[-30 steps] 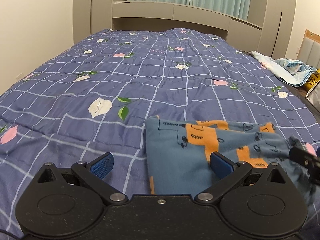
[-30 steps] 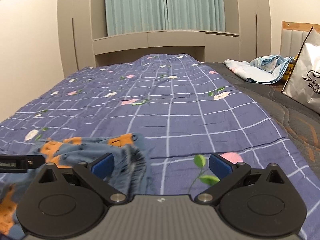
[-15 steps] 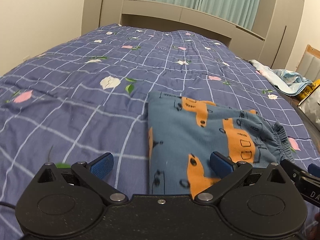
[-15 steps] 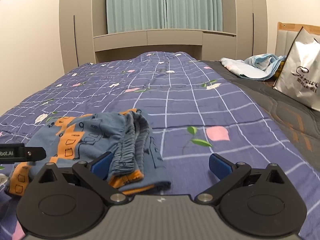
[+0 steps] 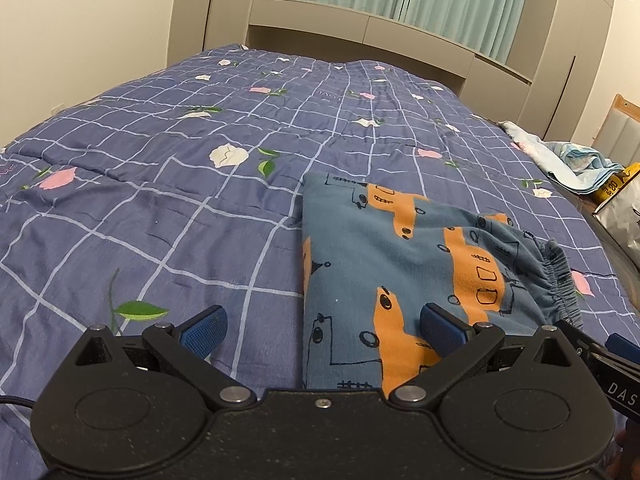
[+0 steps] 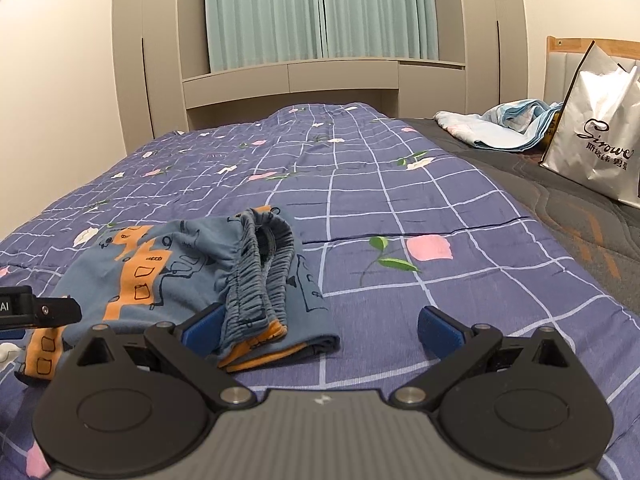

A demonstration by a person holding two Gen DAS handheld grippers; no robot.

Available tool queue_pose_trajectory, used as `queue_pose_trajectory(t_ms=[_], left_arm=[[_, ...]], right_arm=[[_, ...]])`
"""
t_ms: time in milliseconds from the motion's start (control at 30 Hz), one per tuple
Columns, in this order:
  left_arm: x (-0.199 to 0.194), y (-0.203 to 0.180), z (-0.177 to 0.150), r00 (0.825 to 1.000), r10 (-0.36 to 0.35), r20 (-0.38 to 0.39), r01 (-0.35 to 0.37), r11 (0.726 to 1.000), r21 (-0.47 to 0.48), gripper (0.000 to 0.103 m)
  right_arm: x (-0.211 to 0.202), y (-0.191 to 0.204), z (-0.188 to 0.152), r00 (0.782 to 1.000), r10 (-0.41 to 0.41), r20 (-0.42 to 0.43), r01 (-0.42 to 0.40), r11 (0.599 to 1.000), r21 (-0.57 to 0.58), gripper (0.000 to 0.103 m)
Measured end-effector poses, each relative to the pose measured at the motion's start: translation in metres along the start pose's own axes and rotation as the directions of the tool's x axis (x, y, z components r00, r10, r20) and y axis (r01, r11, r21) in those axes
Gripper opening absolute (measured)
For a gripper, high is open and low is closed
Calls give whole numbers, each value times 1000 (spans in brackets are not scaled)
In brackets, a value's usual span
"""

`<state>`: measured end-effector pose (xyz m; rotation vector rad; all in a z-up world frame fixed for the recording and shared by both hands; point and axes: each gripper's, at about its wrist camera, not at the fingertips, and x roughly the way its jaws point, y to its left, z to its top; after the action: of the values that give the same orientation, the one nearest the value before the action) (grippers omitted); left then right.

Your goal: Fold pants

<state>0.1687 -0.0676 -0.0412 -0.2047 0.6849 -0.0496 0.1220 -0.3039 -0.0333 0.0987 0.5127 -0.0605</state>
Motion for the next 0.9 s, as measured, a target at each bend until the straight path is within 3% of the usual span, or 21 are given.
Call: queue_pose_trajectory(t_ms=[567, 800, 900], left_arm=[[-1, 0, 1, 1000, 1, -8, -1, 1000, -1, 102], [-2, 0, 9, 1000, 9, 1, -9, 1000, 11, 102], [-1, 0, 12, 1000, 4, 3, -4, 1000, 18, 102]], right_arm=[[-1, 0, -1, 1000, 7, 3, -7, 1000, 6, 103], [-5, -11, 4, 982, 182, 49, -184, 982, 38, 103], [5, -8, 16, 976, 215, 40, -215, 976, 11, 103]])
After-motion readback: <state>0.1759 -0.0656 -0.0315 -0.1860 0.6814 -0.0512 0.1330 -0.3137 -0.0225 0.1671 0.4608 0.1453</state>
